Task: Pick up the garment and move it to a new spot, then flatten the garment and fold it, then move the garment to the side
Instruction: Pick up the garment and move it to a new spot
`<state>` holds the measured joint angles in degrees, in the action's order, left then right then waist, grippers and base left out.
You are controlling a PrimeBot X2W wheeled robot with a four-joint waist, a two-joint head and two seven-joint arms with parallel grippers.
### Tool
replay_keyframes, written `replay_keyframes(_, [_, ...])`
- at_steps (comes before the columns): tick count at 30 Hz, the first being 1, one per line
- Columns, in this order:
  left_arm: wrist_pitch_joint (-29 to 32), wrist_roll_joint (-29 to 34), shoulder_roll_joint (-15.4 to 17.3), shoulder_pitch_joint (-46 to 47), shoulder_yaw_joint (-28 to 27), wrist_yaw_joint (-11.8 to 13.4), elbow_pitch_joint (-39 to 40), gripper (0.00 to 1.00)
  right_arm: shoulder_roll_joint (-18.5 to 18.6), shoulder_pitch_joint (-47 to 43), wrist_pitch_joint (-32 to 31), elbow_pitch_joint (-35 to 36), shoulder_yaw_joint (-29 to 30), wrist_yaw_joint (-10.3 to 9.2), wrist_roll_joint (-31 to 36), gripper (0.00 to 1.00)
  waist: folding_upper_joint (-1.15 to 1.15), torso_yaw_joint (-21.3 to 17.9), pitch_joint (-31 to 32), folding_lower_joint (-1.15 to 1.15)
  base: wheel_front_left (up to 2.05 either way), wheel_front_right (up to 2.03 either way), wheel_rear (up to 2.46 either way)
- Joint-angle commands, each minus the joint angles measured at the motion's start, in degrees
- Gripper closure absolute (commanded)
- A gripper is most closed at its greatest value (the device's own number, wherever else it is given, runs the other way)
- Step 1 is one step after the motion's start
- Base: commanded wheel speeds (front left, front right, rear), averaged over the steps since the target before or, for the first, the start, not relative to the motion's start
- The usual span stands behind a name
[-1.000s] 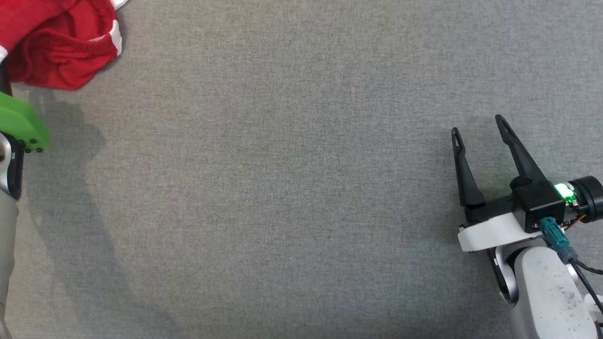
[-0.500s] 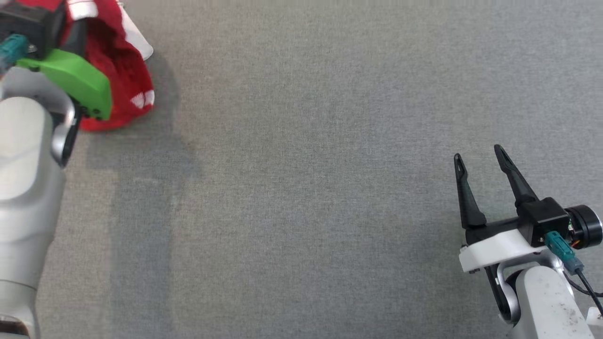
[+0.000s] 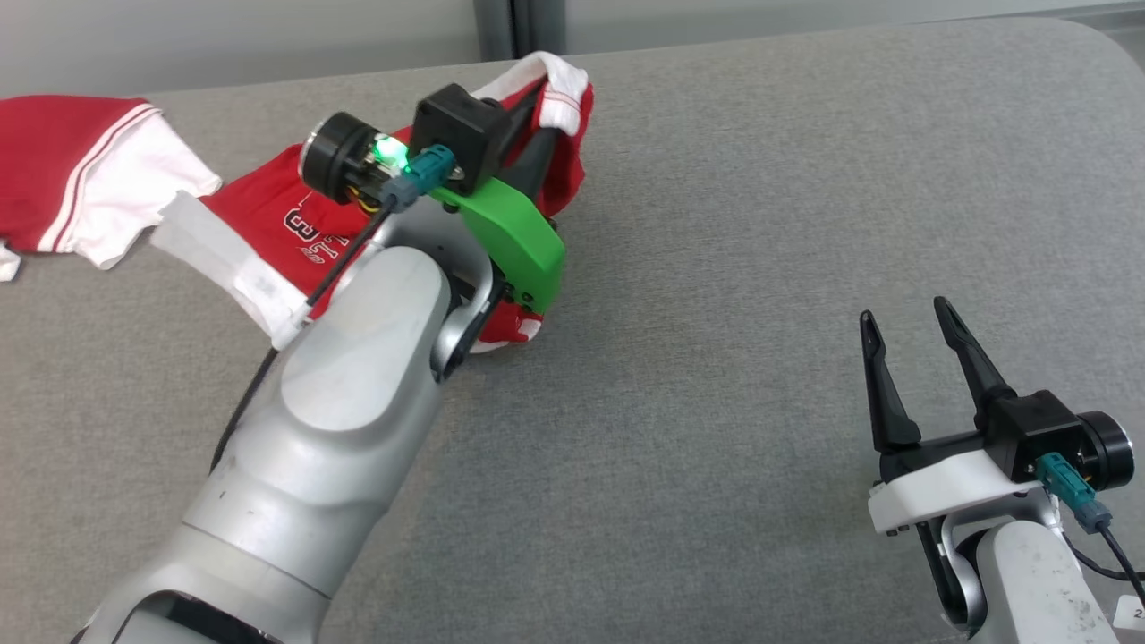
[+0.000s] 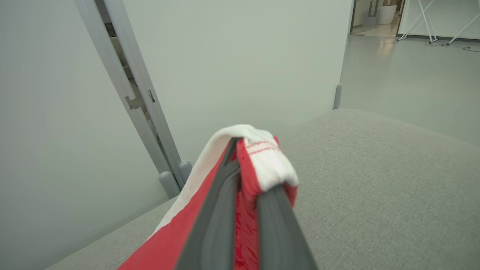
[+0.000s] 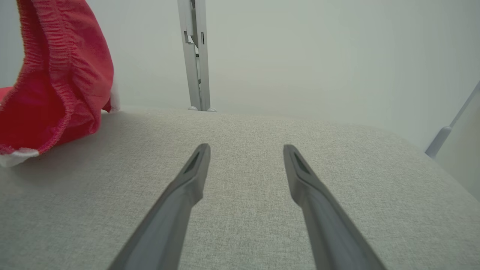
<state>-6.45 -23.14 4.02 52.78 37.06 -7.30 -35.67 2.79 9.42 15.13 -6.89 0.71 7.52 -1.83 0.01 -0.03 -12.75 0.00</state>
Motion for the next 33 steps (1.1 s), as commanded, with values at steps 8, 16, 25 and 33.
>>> replay_keyframes(8, [-3.88, -4.55, -1.08, 3.97, 9.82, 0.62, 6.24, 1.00, 0.20, 1.15, 0.05, -0.16, -0.40, -0.06, -1.35, 0.00, -0.01, -6.25, -2.20, 0.00, 0.00, 0.00, 0.00])
replay_keyframes(16, [-6.16, -9.65, -0.95, 10.37, 14.37, 5.44, 13.98, 1.00, 0.18, 0.88, 0.04, -0.36, -0.04, -0.06, -1.42, 0.00, -0.01, -6.63, -2.24, 0.00, 0.00, 0.00, 0.00])
replay_keyframes(25, [-6.77, -11.82, 2.68, 3.14, 15.07, 6.00, 3.36, 1.00, 0.20, 1.34, 0.04, 0.15, 1.17, -0.06, -1.18, 0.00, -0.01, -4.48, -3.90, 0.00, 0.00, 0.00, 0.00])
replay_keyframes(33, [-8.58, -13.45, 9.18, -5.06, 12.20, 5.97, -7.90, 1.00, 0.19, 2.01, 0.04, 0.23, 2.16, -0.06, -0.13, 0.00, -0.01, -2.92, -6.60, 0.00, 0.00, 0.00, 0.00])
